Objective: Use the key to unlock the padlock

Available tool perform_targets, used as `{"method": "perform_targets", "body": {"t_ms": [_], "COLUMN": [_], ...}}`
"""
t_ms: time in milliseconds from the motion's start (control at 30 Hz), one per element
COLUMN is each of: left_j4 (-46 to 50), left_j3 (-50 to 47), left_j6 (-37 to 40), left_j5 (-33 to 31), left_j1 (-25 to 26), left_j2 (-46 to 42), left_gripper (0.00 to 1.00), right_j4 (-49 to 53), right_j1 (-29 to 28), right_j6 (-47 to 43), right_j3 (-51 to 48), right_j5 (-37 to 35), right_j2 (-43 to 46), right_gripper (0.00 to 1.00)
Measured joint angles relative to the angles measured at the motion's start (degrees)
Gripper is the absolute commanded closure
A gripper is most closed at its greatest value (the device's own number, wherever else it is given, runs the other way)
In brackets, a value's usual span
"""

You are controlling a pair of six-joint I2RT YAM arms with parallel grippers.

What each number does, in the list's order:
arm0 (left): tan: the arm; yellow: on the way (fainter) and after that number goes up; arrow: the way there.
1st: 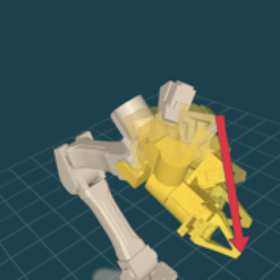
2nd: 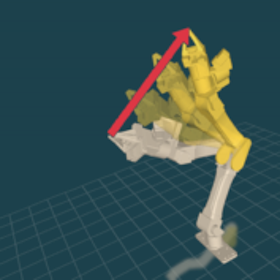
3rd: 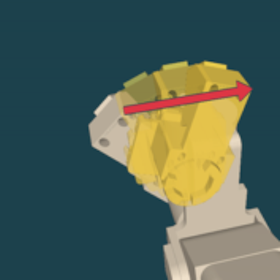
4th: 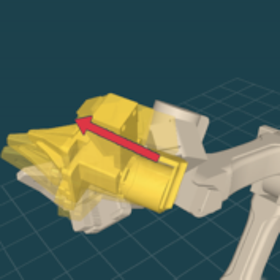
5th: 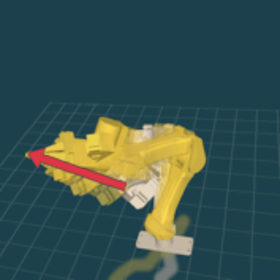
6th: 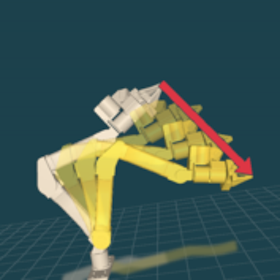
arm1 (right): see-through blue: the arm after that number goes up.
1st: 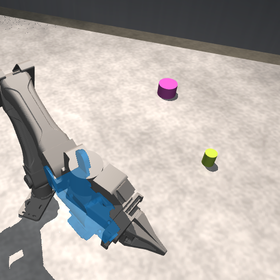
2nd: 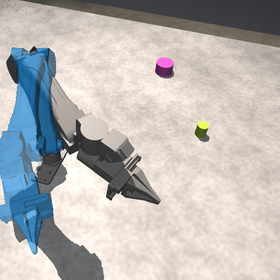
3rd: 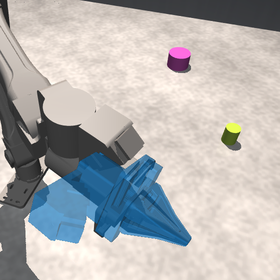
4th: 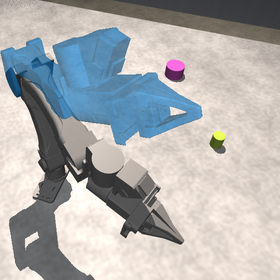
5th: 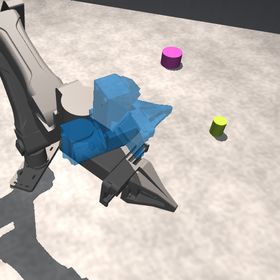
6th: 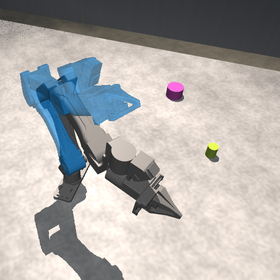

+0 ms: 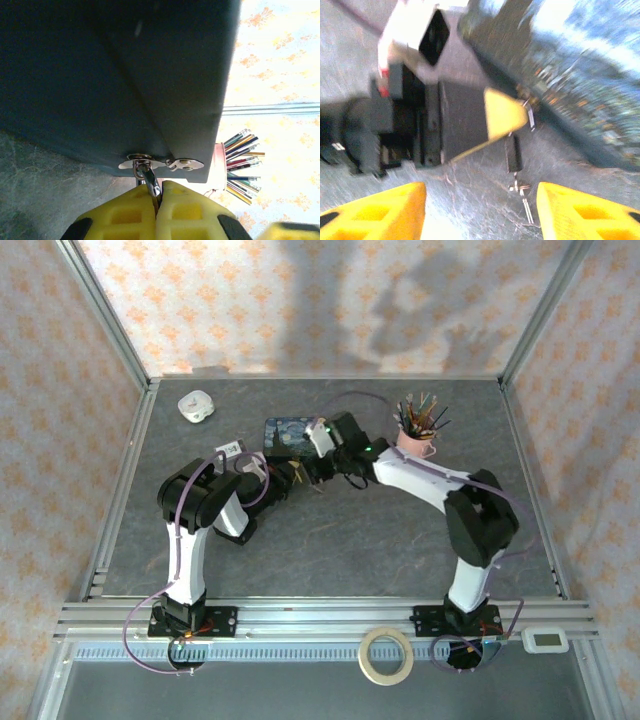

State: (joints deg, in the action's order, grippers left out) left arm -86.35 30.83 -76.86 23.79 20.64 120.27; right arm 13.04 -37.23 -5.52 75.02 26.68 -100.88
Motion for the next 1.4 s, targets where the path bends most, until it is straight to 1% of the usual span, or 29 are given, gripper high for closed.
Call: {"method": "perform_targets", "body": {"t_ms": [100, 200, 300, 467, 667, 800, 1000, 1167, 1400], "left_j4": [0.0, 0.0, -0.1, -1.0, -1.7, -1.8, -3.7, -4.4, -4.4], "left_j3": [0.0, -0.2, -0.9, -1.8, -2.4, -2.6, -4.6, -5.4, -5.5], "left_j6": [0.4, 0.6, 0.9, 0.8, 0.8, 0.6, -1.4, -3.7, -5.2], "left_j5": [0.2, 0.2, 0.2, 0.2, -0.4, -1.1, -5.0, -9.4, -12.7], "left_j1": [0.1, 0.9, 1.8, 2.0, 2.0, 2.0, 2.6, 3.7, 4.2], "left_j2": [0.0, 0.0, 0.0, 0.0, 0.0, 0.0, 0.0, 0.0, 0.0], "left_gripper": [1.0, 1.0, 1.0, 1.0, 1.0, 1.0, 1.0, 1.0, 1.0], "right_j4": [-4.4, -8.1, -10.5, -14.1, -17.8, -20.0, -26.5, -28.1, -30.5], "right_j1": [3.5, 6.1, 6.4, 5.8, 5.8, 5.8, 5.4, 5.4, 6.1], "right_j6": [6.1, 11.0, 13.9, 17.9, 21.7, 24.5, 28.7, 30.6, 33.4], "right_j3": [-0.8, -1.8, -0.8, 1.3, 2.1, 0.7, -6.7, -11.2, -14.5], "right_j5": [-2.4, -5.3, -6.8, -6.5, -5.6, -6.8, -9.3, -11.0, -13.2], "right_j2": [1.4, 0.2, -3.8, -12.0, -15.1, -15.4, -12.1, -9.1, -7.3], "right_gripper": [0.35, 0.35, 0.33, 0.33, 0.34, 0.38, 0.4, 0.41, 0.43]}}
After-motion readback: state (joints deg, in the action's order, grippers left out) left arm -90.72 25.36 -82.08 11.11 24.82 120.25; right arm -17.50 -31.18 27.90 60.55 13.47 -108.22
